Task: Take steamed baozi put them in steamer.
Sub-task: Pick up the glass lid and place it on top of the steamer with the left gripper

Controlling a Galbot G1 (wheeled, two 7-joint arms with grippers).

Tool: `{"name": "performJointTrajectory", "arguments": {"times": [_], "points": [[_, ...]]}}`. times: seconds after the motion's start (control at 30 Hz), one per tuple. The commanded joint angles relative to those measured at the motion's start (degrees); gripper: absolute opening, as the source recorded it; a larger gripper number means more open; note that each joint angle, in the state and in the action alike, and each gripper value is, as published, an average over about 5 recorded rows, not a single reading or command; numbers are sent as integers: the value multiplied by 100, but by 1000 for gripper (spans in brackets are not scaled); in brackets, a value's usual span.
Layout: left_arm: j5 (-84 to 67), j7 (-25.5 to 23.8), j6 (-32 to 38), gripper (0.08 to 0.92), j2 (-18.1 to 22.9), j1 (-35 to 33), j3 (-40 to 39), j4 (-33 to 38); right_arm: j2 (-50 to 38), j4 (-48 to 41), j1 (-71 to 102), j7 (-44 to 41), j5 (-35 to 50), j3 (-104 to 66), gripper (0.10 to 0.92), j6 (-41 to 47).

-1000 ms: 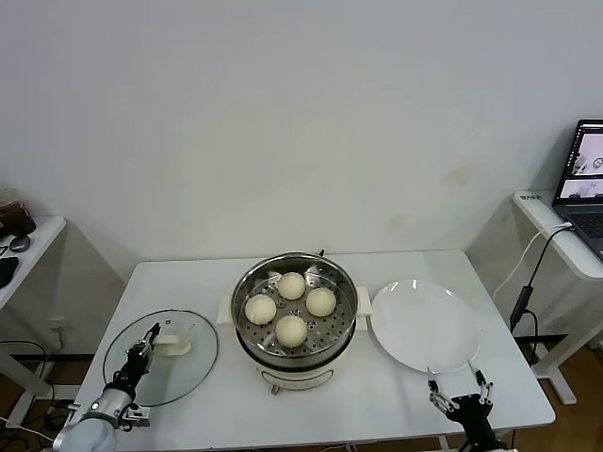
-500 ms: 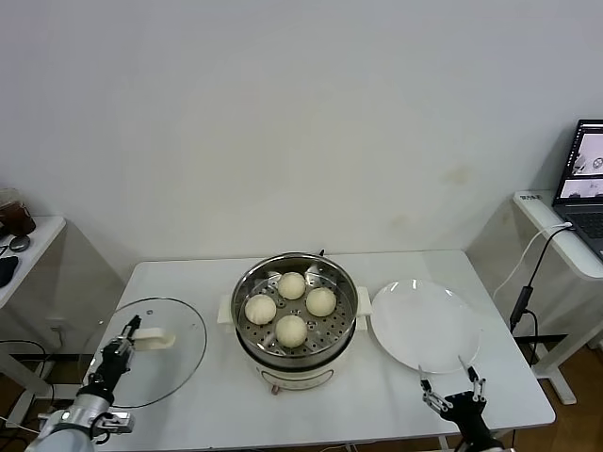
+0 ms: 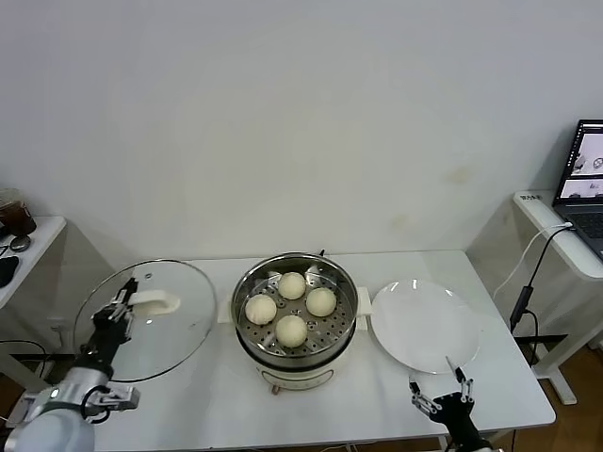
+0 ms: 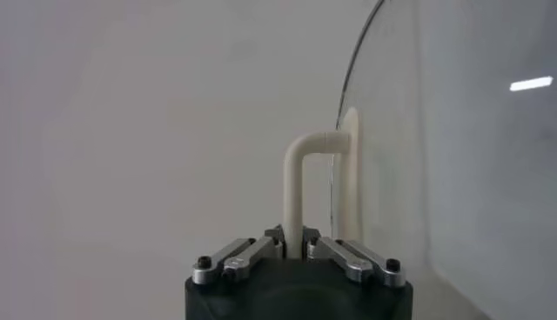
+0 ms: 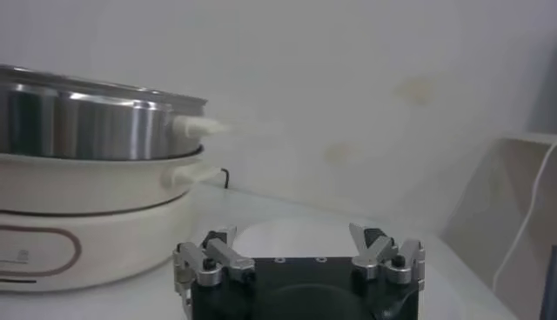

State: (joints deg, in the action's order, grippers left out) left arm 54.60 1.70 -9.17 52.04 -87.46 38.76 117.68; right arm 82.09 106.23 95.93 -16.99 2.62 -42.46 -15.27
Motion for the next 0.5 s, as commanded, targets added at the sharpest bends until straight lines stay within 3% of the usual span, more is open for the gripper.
{"name": "performJointTrajectory", "arguments": {"times": [0.03,0.5], "points": [[-365,-1012,-1668,176,-492,1439,-2020,1039,99,-130,-86,23,-416,129,823,-16],[1136,-1915,-2548,176,822,3441,-4167,185,400,-423,-317,211,-808,315,823,5]]}}
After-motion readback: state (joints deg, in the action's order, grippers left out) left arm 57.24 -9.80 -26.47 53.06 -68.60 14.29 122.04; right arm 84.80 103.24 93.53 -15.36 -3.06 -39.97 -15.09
